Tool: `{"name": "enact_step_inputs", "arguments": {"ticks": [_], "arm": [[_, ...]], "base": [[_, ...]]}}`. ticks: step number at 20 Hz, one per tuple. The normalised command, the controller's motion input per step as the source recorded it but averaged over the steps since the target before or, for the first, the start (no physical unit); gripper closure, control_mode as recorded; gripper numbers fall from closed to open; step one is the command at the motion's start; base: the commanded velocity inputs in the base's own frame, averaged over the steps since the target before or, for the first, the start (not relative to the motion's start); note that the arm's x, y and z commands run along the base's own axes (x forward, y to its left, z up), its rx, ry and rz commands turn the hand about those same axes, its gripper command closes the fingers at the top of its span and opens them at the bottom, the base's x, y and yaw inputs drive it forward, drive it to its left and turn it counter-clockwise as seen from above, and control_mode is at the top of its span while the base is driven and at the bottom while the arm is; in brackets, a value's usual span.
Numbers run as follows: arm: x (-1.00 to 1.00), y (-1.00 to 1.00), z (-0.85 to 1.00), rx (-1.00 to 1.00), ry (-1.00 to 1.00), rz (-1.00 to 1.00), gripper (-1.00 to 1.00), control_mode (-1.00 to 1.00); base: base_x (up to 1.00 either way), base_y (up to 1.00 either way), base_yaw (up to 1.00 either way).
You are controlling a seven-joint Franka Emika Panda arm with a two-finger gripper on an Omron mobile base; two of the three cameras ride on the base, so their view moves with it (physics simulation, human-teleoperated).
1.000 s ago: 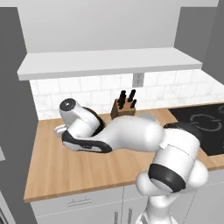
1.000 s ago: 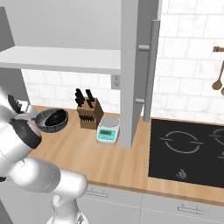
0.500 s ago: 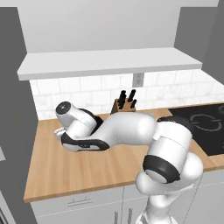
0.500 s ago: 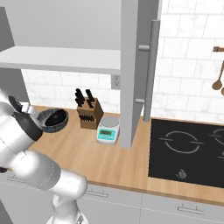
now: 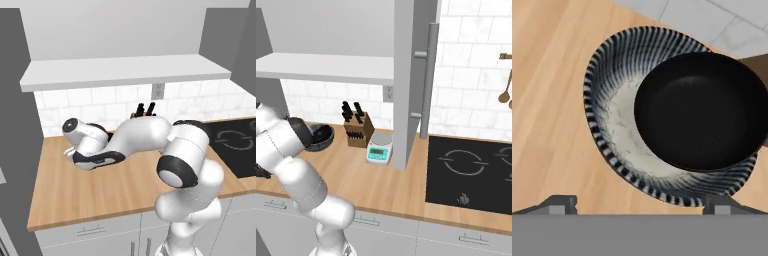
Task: Pick up the bowls on the counter and stack them on top of one another in the open cabinet. Place the smaller bowl on top of the larger bowl.
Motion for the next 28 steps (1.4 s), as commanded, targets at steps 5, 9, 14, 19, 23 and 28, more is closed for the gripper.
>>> {"name": "enact_step_inputs", "arguments": {"ticks": [5, 9, 14, 19, 23, 28], "arm": [[0.28, 0.00, -0.37, -0.11, 0.02, 0.01, -1.00, -1.00], [0.25, 0.00, -0.36, -0.10, 0.01, 0.01, -1.00, -1.00], [0.11, 0.00, -0.14, -0.04, -0.01, 0.01, 1.00, -1.00], [0.00, 0.00, 0.00, 0.00, 0.00, 0.00, 1.00, -1.00], [-0.23, -0.10, 0.08, 0.00, -0.09, 0.03, 1.00, -1.00], [-0.96, -0.48, 0.56, 0.00, -0.35, 0.01, 1.00, -1.00]], "base": [[0.00, 0.00, 0.00], [0.00, 0.00, 0.00], [0.00, 0.00, 0.00], [0.00, 0.00, 0.00], [0.00, 0.00, 0.00], [0.00, 0.00, 0.00]]}}
